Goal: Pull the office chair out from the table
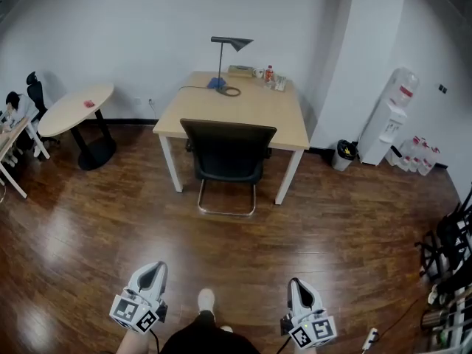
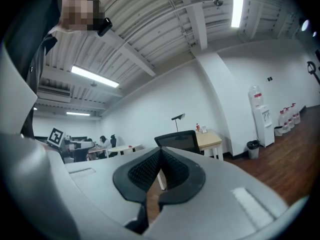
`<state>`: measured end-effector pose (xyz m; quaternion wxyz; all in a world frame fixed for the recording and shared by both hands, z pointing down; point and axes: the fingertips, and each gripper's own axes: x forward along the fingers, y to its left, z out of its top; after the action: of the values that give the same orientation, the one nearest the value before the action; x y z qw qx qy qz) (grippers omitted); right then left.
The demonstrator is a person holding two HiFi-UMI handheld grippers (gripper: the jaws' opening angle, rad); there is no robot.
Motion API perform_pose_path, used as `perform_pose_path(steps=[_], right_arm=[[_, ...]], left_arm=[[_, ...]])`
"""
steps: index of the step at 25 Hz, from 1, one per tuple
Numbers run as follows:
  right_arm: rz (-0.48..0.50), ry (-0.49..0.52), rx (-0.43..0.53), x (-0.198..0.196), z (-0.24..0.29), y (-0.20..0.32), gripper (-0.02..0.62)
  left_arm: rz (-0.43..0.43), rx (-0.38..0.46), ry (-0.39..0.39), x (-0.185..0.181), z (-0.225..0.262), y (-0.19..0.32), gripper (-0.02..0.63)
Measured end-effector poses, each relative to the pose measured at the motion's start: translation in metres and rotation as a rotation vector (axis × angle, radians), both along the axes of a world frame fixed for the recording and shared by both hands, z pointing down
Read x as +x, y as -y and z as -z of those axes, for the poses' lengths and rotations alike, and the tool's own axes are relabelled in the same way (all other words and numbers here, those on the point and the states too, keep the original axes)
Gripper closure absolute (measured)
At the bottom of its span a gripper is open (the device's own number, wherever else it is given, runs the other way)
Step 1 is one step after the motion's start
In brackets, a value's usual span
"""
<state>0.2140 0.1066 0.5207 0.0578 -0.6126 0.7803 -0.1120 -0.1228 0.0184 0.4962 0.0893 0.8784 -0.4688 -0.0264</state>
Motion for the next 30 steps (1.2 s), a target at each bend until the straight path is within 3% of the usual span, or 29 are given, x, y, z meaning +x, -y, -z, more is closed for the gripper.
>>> perform_pose_path(steps=[7,16,24,30], right_arm=[[-0.033,0.012,0.004,0.005,0.009,0.063,0.581],[-0.067,-0.002,0.029,-0.006,0.02,0.154,0.581],[0.006,0.036,0.009,-0.049,0.019,0.228,0.581],[0.054,-0.041,-0.028,-0.059,0.01,0.274,0.581]], left_arm=[[-0.055,0.073,-0.023,0.019,0.023,0.078,0.601],[-0.033,0.064,-0.045,-0.019,0.014,0.17,0.601],[-0.014,0.068,-0.057,-0.048,0.012,0.233,0.601],[0.034,0.024,-0.049,-0.061,-0.006,0.26,0.601]])
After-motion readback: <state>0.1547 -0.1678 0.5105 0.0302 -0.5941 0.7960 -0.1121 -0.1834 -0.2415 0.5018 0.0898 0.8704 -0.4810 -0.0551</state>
